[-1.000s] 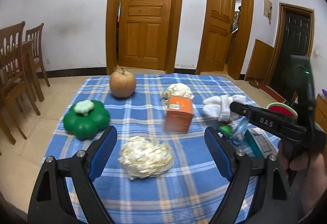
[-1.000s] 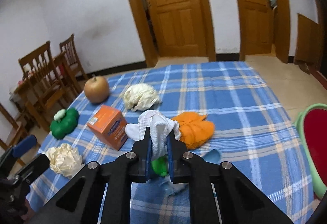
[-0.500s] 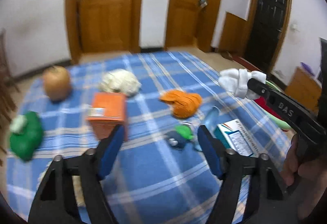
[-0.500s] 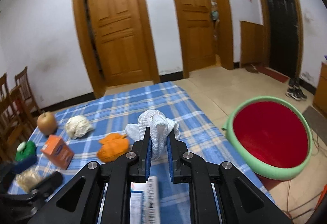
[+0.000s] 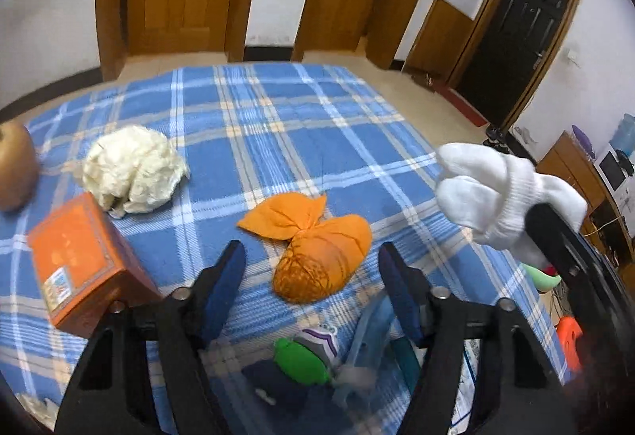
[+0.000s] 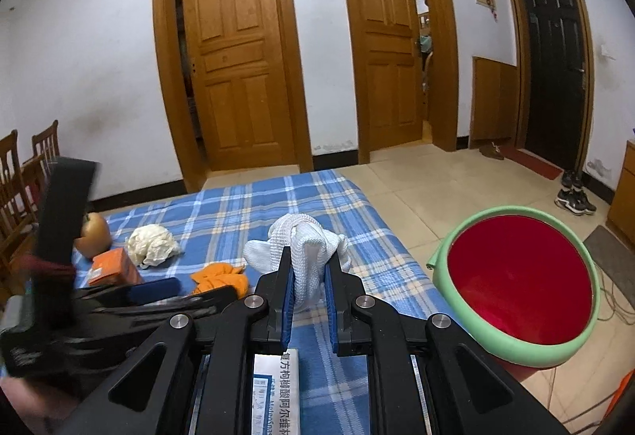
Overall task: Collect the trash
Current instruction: 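Grasp the orange knotted cloth bundle with the left tool while the right tool holds the sock, then carry the sock and orange bundle with both tools over the red bin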
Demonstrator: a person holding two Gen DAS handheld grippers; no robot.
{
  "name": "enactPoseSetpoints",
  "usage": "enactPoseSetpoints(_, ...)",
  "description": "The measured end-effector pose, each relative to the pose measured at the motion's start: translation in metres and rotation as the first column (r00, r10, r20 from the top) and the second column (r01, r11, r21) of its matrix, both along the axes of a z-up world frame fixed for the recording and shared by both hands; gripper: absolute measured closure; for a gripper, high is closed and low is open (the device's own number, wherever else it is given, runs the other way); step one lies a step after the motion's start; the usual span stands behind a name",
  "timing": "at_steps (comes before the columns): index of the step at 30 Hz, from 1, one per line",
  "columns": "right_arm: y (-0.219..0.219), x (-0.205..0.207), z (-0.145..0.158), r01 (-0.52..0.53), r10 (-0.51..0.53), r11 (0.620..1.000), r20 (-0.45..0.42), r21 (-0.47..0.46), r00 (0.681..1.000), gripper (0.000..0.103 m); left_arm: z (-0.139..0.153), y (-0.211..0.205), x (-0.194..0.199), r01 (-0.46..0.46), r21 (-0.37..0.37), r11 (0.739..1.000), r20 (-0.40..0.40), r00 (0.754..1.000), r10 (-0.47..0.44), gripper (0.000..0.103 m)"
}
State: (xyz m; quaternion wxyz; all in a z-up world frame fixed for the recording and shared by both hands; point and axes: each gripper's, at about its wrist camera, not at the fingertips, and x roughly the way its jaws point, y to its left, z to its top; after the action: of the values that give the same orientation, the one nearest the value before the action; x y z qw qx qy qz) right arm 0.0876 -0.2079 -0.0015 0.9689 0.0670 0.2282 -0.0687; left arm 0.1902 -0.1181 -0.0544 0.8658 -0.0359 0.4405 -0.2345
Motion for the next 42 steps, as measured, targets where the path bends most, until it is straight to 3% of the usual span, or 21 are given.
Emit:
enactPoseSetpoints(6, -0.010, 0.004, -0.003, -0.008, 0.010, 0.998, -0.029, 0.058, 1.000, 0.089, -0.002, 0.014, 0.003, -0.014, -0.085, 0.996, -0.028, 1.000, 0.012, 0.071)
enactPoseSetpoints(9, -0.014, 0.006, -0.005, -0.008, 0.012, 0.997, -0.045, 0.079, 0.999, 0.089, -0.001, 0.017, 0.003, -0.004, -0.117, 0.993, -0.033, 0.999, 0.001, 0.076)
enactPoseSetpoints(17, -0.009, 0.001, -0.002, -0.009, 0.010, 0.999, -0.023, 0.045, 1.000, 0.089, 0.031, 0.018, -0.044, -0.020, -0.068, 0.998, 0.199, 0.979, 0.033, 0.076)
enactPoseSetpoints(21, -0.001, -0.007, 0.002, -0.013, 0.013, 1.000, 0.012, -0.010, 1.000, 0.089, 0.050, 0.029, -0.082, -0.066, -0.079, 0.995, 0.372, 0.924, 0.091, 0.075)
enactPoseSetpoints(25, 0.007, -0.015, 0.005, 0.004, 0.000, 0.996, 0.038, -0.084, 0.999, 0.089, 0.057, 0.024, -0.096, -0.069, -0.052, 0.996, 0.451, 0.889, 0.085, 0.074)
enactPoseSetpoints(30, 0.001, -0.018, 0.005, 0.048, -0.044, 0.992, 0.044, -0.112, 0.998, 0.089, 0.060, 0.017, -0.102, -0.064, -0.029, 0.998, 0.487, 0.870, 0.070, 0.074)
enactPoseSetpoints(38, -0.015, -0.025, 0.006, 0.091, -0.083, 0.988, 0.067, -0.121, 0.994, 0.089, 0.058, -0.010, -0.108, -0.042, 0.000, 0.999, 0.489, 0.871, 0.037, 0.074)
enactPoseSetpoints(42, -0.031, -0.029, 0.006, 0.123, -0.116, 0.986, 0.071, -0.110, 0.991, 0.089, 0.057, -0.022, -0.109, -0.018, -0.022, 1.000, 0.467, 0.884, 0.026, 0.074)
